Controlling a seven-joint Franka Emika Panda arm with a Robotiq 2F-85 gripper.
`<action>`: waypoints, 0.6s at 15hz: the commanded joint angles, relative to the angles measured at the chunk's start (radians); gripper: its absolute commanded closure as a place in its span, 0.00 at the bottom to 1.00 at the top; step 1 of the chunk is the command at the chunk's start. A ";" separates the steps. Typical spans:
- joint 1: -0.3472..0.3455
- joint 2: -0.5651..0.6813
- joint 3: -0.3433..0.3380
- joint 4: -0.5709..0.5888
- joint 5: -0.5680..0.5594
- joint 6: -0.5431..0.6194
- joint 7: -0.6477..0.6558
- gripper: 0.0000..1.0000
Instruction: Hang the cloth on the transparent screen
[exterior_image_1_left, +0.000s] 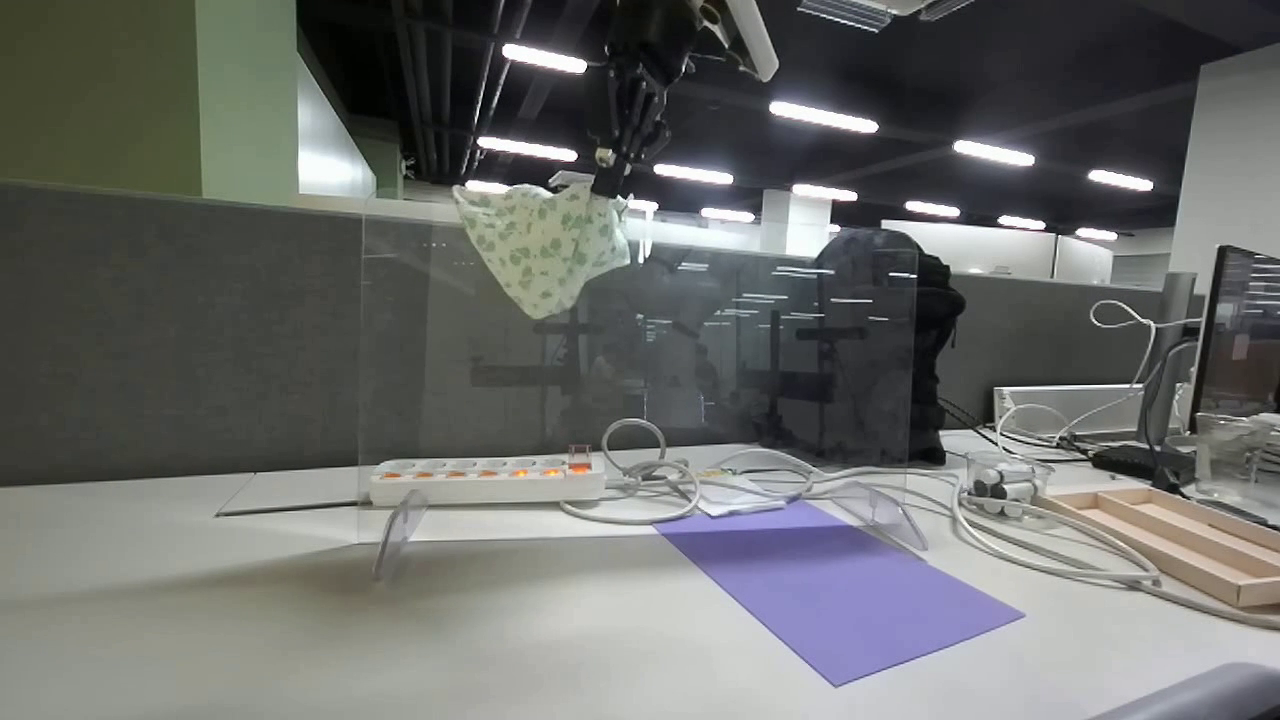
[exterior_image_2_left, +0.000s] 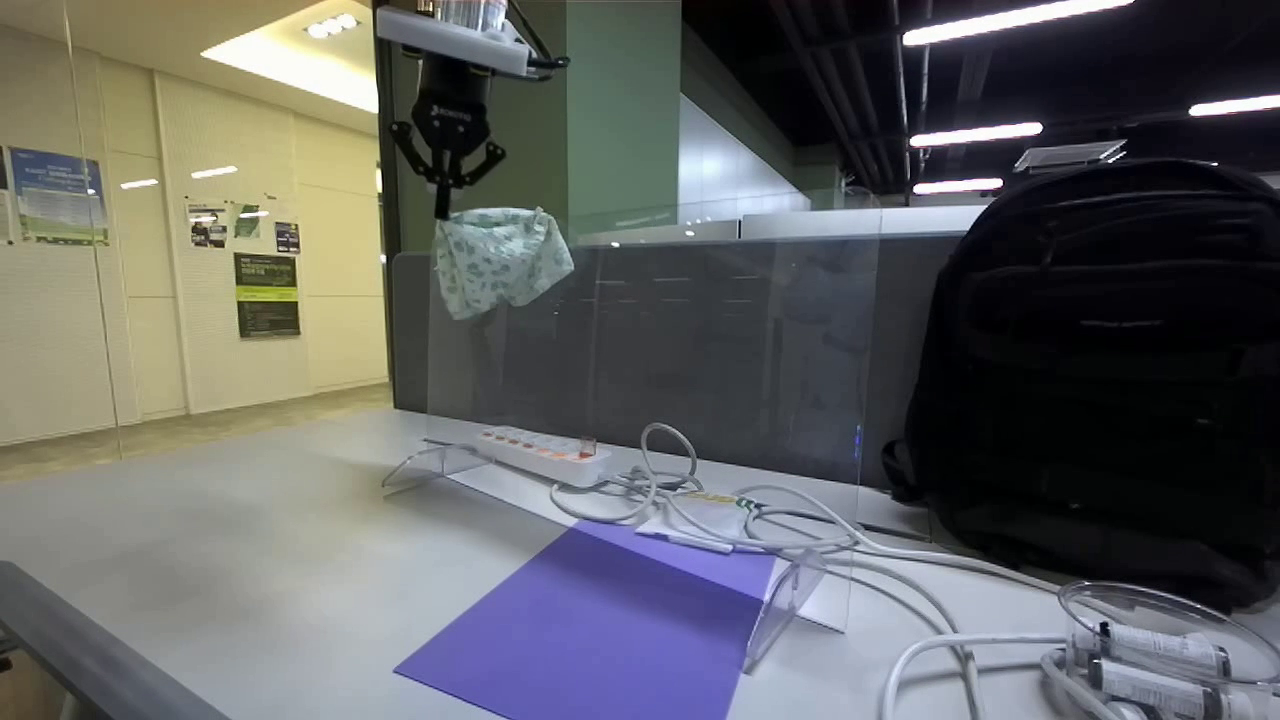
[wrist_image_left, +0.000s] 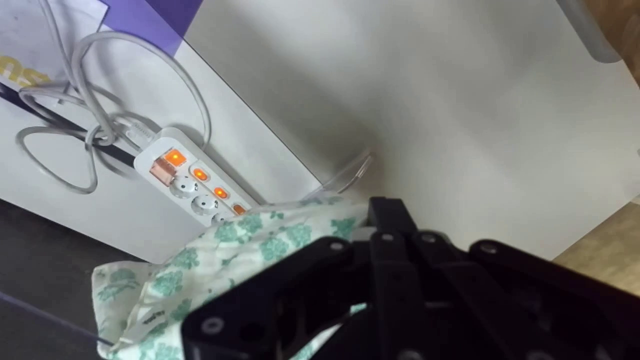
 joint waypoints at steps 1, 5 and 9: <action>0.004 -0.020 -0.006 -0.014 0.008 0.001 0.023 0.73; 0.006 -0.024 -0.005 -0.017 0.005 0.020 0.015 0.46; 0.008 -0.035 -0.004 -0.028 0.004 0.069 -0.016 0.20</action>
